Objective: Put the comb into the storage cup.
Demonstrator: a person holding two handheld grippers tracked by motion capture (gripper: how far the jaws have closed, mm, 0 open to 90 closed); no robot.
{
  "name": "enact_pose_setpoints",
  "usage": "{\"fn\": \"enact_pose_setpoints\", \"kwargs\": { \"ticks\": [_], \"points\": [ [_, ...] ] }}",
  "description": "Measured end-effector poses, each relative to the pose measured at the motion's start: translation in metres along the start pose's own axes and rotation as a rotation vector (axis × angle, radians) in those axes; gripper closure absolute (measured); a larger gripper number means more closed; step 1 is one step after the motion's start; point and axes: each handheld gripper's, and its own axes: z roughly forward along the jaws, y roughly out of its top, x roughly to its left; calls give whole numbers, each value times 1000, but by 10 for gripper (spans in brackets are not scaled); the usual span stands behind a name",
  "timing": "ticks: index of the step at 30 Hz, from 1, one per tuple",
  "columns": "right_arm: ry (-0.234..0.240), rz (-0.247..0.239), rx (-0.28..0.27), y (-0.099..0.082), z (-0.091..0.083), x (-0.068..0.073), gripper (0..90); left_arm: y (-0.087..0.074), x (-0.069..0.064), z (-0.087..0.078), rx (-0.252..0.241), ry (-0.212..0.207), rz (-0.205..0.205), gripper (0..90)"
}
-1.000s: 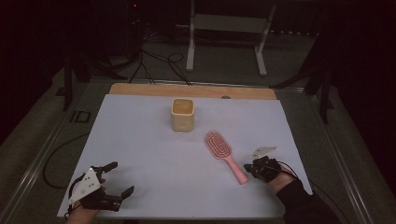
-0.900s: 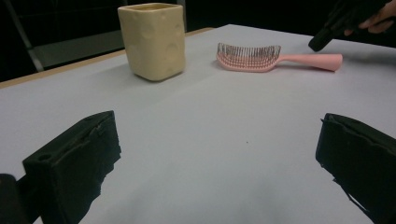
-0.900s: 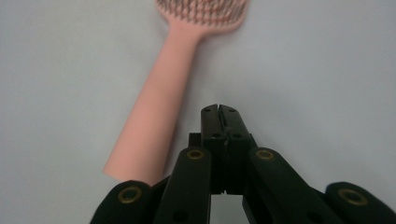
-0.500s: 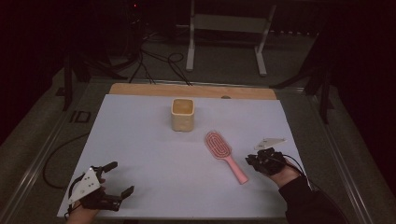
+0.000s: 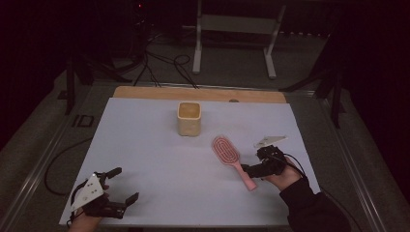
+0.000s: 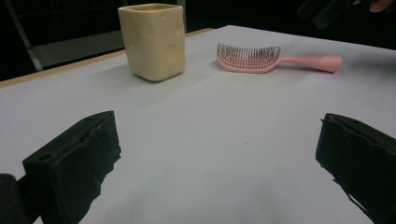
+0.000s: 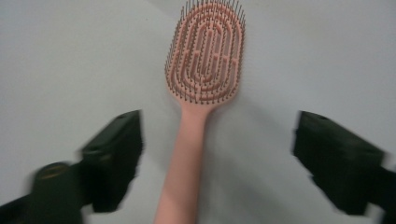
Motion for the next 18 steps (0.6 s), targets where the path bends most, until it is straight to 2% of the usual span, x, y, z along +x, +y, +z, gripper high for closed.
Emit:
{"fn": "enact_pose_setpoints", "kwargs": {
  "ticks": [2, 5, 6, 7, 9, 11, 12, 13, 15, 16, 18],
  "points": [
    [-5, 13, 17, 5, 5, 3, 94, 0, 0, 0, 0, 0, -2, 0],
    [-21, -3, 22, 6, 9, 6, 95, 0, 0, 0, -1, -1, -3, 0],
    [4, 1, 36, 6, 11, 8, 94, 0, 0, 0, -1, -1, -2, 0],
    [35, 31, 53, 8, 15, 7, 94, 0, 0, 0, 0, -2, -3, 0],
    [10, 23, 56, 10, 19, 9, 94, 0, 0, 0, 0, -2, -3, 0],
    [28, 38, 65, 12, 23, 8, 104, 0, 0, 0, -2, -2, -4, 0],
    [33, 46, 78, 13, 26, 7, 145, 0, 0, 0, -1, -1, -4, 0],
    [29, 49, 93, 14, 28, 6, 146, 0, 0, 0, -2, -2, -5, 0],
    [74, 76, 156, 16, 35, 1, 143, 0, 0, 0, -2, -2, -5, 0],
    [80, 77, 159, 16, 38, 1, 147, 0, 0, 0, -2, -2, -6, 0],
    [56, 86, 175, 17, 44, 0, 164, 0, 0, -1, -3, -2, -6, 0]
  ]
}}
